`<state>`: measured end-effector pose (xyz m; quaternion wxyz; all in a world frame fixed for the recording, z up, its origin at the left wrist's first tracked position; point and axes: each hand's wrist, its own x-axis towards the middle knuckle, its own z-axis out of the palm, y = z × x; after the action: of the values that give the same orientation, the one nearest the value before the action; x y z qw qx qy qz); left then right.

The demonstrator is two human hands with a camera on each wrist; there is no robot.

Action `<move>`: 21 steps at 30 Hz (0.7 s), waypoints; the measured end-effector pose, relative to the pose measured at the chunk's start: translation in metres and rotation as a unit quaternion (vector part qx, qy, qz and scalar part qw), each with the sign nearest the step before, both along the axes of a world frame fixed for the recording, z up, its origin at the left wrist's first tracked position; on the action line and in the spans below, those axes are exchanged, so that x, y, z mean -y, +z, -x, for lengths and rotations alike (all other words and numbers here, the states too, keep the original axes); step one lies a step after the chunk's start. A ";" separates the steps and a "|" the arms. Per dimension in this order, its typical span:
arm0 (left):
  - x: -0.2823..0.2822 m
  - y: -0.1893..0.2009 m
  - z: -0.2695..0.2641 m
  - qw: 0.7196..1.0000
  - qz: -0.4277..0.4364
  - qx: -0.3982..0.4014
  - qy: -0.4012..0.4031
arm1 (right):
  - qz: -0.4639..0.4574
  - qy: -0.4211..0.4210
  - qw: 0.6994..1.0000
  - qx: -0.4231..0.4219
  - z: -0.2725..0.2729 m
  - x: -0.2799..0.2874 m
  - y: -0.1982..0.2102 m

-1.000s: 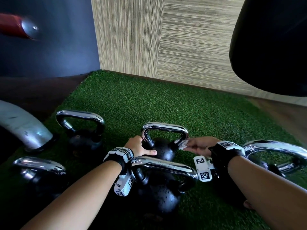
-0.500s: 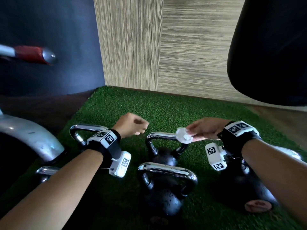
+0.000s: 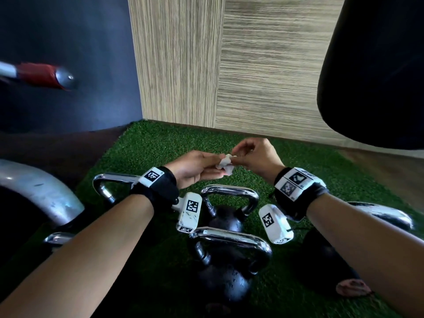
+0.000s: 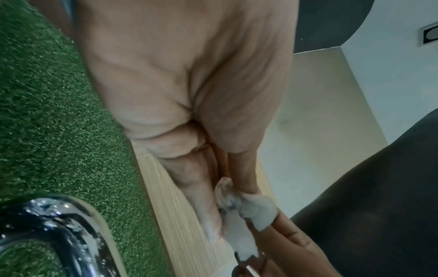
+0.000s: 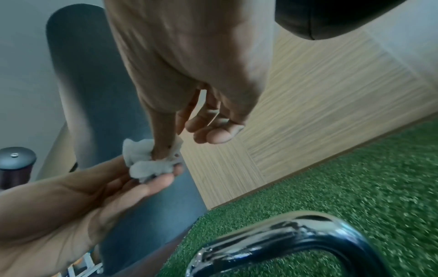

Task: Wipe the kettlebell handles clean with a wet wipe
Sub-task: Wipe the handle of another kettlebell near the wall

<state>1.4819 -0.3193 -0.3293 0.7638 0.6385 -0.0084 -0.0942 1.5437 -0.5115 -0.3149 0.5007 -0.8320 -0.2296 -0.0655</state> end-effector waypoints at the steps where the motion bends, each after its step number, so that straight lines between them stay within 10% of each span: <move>1: -0.001 -0.003 -0.002 1.000 0.001 0.015 -0.001 | 0.000 0.001 1.000 -0.006 -0.004 0.001 -0.005; 4: -0.004 -0.017 -0.016 0.984 -0.142 0.103 0.041 | -0.043 0.043 0.995 -0.083 -0.015 0.013 -0.023; 7: -0.004 -0.031 -0.025 0.838 -0.475 0.245 0.112 | -0.043 -0.081 0.985 -0.146 -0.045 0.042 -0.061; 10: 0.006 -0.049 -0.026 0.773 -0.544 0.312 0.094 | 0.165 -0.119 0.955 -0.216 -0.072 0.071 -0.109; 13: 0.019 -0.066 -0.027 0.757 -0.558 0.332 0.068 | 0.276 -0.017 0.911 -0.305 -0.065 0.074 -0.142; 18: 0.033 -0.083 -0.031 0.704 -0.615 0.353 0.045 | 0.122 -0.004 0.932 -0.343 -0.050 0.051 -0.177; 21: 0.019 -0.083 -0.029 0.762 -0.531 0.350 0.121 | 0.086 0.002 0.938 -0.336 -0.048 0.048 -0.180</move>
<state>1.5112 -0.3382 -0.4121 0.2513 0.9263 -0.1464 0.2396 1.5918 -0.5591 -0.4947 0.4757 -0.8449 -0.0545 0.2383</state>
